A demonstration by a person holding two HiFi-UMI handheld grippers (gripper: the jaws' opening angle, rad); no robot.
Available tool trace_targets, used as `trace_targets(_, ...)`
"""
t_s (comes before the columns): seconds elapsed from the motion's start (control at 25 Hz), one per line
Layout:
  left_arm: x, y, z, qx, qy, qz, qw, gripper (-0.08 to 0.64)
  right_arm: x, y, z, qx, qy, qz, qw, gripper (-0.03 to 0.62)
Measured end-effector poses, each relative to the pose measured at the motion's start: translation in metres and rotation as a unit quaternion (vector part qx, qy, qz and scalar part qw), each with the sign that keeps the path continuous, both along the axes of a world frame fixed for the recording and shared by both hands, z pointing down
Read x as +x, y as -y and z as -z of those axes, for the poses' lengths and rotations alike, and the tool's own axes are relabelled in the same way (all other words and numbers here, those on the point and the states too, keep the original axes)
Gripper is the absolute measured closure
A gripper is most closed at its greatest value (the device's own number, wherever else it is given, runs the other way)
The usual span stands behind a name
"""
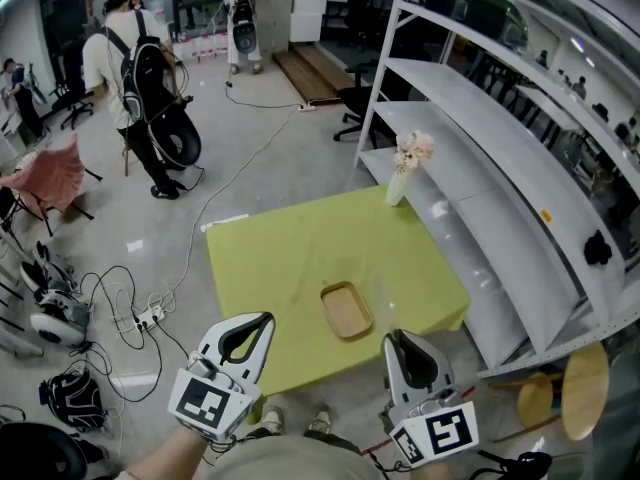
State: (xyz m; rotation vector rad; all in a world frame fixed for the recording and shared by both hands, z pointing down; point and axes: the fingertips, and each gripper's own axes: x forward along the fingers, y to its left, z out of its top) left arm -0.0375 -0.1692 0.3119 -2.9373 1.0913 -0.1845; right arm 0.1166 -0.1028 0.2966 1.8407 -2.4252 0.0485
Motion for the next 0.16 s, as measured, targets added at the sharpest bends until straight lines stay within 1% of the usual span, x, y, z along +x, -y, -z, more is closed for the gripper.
trace_targets(0.16,-0.0036,0.0057,0.0053,0.005,0.020,0.017,0.9997,0.552,0.0013,0.0005,0.0037,0.003,0.000,-0.002,1.000,0.545)
